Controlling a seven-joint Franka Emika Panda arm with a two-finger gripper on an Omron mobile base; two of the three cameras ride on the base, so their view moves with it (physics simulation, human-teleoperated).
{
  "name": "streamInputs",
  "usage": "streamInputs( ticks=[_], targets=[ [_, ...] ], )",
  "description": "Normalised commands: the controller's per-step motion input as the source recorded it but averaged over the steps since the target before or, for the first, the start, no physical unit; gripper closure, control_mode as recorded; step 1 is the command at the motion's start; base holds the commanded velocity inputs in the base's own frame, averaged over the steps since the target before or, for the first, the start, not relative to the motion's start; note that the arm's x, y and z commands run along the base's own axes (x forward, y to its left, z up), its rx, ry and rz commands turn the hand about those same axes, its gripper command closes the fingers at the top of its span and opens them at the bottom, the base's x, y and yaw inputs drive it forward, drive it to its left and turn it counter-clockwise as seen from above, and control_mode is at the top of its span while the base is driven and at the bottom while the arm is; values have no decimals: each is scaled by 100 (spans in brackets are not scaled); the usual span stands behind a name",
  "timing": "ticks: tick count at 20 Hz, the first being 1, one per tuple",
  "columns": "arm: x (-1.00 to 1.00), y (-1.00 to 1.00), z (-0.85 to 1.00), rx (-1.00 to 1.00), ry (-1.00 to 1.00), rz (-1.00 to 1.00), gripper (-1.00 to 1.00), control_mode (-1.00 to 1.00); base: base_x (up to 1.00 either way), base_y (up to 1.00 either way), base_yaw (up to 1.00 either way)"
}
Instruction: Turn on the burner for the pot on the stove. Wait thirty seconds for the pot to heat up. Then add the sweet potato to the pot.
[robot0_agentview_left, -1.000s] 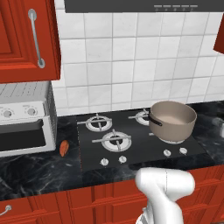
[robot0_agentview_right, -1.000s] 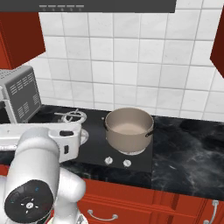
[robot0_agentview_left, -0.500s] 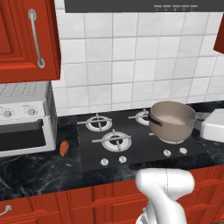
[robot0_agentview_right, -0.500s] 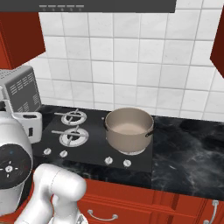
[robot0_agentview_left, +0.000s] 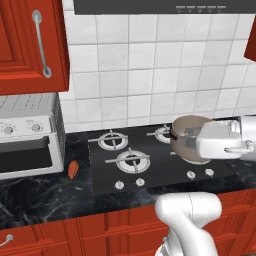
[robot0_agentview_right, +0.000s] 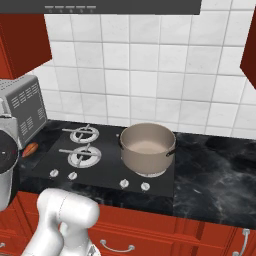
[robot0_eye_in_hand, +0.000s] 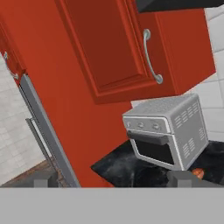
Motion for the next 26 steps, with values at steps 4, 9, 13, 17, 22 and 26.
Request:
streamInputs(
  ticks=[4, 9, 13, 17, 22, 26],
  targets=[
    [0, 26, -33, 0, -17, 3, -100, -100, 0, 0, 0],
    [0, 14, -60, 0, -16, 0, -100, -100, 0, 0, 0],
    [0, 17, -81, -3, -6, 0, -100, -100, 0, 0, 0],
    [11, 61, -74, -5, -14, 0, -100, -100, 0, 0, 0],
    [21, 50, -57, 3, -24, 0, -100, -100, 0, 0, 0],
    [23, 22, -99, 20, -12, -1, -100, -100, 0, 0, 0]
  ],
)
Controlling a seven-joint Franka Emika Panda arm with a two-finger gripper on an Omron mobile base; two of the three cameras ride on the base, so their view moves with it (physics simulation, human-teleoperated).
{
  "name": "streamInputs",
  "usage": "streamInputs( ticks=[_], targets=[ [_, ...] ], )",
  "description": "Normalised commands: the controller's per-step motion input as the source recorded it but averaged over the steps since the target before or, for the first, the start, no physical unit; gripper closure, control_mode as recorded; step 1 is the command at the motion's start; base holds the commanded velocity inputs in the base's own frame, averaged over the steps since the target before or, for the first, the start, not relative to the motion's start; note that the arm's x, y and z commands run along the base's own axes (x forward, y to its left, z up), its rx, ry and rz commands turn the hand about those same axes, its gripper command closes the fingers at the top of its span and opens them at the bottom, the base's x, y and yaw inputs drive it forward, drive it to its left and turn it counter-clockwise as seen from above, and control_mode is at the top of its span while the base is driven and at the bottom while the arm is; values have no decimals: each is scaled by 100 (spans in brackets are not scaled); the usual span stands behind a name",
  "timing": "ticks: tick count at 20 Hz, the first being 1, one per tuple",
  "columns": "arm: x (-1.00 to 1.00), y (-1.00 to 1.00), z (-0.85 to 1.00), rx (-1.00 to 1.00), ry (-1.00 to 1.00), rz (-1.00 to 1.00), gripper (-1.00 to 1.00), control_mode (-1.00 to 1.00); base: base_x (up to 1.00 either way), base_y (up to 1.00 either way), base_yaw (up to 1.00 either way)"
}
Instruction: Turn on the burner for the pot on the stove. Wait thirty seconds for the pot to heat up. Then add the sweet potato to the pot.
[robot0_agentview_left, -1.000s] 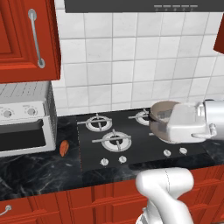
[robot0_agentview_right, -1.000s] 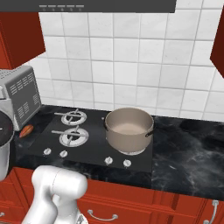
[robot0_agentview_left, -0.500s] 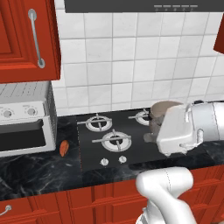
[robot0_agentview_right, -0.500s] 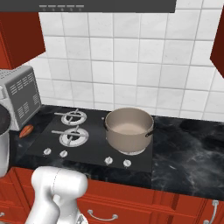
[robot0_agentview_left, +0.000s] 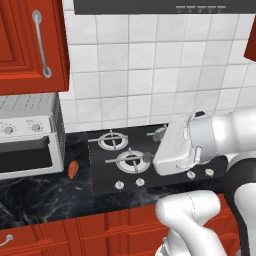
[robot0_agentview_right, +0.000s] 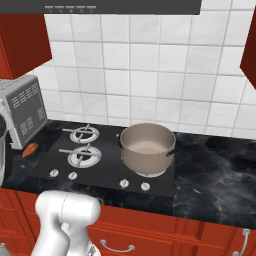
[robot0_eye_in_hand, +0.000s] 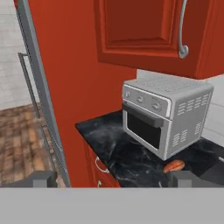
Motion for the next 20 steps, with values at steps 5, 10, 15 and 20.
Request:
streamInputs(
  ticks=[5, 10, 15, 20],
  targets=[
    [23, 41, -100, 11, -9, -18, -100, -100, 0, 0, 0],
    [34, 55, -100, 4, -8, -40, -100, -100, 0, 0, 0],
    [23, 3, -100, 2, 9, -38, -100, -100, 0, 0, 0],
    [-1, 24, -92, 0, -6, -50, -100, -100, 0, 0, 0]
  ],
)
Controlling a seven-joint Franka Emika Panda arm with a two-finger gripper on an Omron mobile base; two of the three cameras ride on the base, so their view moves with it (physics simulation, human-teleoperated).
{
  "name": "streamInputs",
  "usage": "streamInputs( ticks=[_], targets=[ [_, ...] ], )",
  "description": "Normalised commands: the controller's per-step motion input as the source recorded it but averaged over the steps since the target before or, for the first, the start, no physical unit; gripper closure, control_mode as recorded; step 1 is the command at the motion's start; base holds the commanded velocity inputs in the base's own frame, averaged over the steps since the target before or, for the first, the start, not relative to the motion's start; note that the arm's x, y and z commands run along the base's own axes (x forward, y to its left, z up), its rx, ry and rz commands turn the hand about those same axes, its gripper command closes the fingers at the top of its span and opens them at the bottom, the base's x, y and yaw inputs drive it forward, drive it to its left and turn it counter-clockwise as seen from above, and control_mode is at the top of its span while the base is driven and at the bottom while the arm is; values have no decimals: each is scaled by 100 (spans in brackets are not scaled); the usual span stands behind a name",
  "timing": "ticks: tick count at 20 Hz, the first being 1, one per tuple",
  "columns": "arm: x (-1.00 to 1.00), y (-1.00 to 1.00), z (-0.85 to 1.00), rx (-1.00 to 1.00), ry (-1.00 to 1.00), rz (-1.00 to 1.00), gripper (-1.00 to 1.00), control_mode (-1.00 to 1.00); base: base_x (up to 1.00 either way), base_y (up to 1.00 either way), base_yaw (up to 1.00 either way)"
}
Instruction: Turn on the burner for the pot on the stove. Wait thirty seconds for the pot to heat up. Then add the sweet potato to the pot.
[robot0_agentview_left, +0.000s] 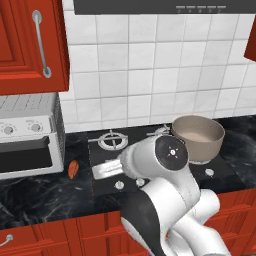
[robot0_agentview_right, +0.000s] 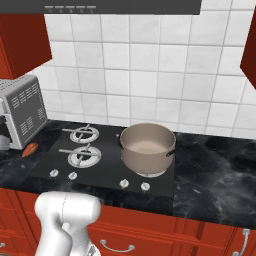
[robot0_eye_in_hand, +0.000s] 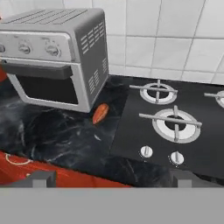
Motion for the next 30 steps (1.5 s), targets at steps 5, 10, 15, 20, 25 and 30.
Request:
streamInputs(
  ticks=[5, 10, 15, 20, 25, 30],
  targets=[
    [-7, 13, -27, 0, -32, -37, -100, -100, 0, 0, 0],
    [4, 0, -36, 1, -8, -9, -100, -100, 0, 0, 0],
    [25, 0, -34, 0, -11, 0, -100, -100, 0, 0, 0],
    [46, 0, -34, 0, -23, 0, -100, -100, 0, 0, 0],
    [41, 1, -41, 0, -8, 0, -100, -100, 0, 0, 0],
    [36, 0, -49, 0, 7, 0, -100, -100, 0, 0, 0]
  ],
)
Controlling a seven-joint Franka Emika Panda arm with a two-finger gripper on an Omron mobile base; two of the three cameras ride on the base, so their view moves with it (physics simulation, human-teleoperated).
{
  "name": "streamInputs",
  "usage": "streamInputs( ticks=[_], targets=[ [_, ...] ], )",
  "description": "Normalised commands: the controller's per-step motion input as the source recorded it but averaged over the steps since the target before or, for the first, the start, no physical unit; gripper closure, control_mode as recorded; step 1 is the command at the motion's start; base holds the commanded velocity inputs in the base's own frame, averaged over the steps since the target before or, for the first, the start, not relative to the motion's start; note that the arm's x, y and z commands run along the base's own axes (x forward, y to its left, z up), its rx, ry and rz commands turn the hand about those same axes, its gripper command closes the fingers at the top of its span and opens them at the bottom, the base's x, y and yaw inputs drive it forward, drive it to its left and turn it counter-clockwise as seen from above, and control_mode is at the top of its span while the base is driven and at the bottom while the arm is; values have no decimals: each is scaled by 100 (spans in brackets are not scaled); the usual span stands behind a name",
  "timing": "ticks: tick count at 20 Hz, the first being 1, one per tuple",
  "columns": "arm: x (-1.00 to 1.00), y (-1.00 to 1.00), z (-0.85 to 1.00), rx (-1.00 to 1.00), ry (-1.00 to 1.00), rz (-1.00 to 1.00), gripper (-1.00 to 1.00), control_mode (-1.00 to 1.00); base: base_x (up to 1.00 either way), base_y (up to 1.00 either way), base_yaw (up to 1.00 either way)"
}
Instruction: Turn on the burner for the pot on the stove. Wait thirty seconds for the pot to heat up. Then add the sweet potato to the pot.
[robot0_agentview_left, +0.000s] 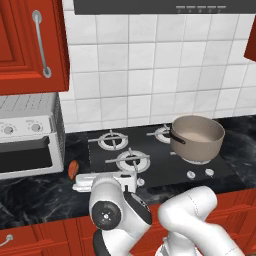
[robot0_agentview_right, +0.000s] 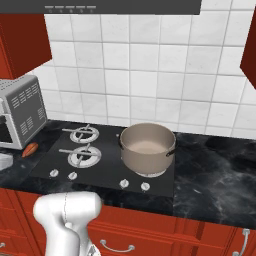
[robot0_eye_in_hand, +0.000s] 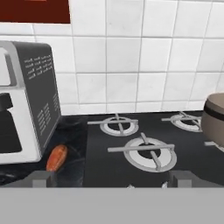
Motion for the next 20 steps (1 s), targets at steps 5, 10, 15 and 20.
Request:
streamInputs(
  ticks=[5, 10, 15, 20],
  targets=[
    [46, 3, -44, 0, 9, 0, -100, -100, 0, 0, 0],
    [13, 39, -22, -2, -4, 0, -100, -100, 0, 0, 0],
    [5, 56, -17, -6, -8, 1, -100, -100, 0, 0, 0],
    [24, 22, -1, -1, -2, 0, -100, -100, 0, 0, 0]
  ],
)
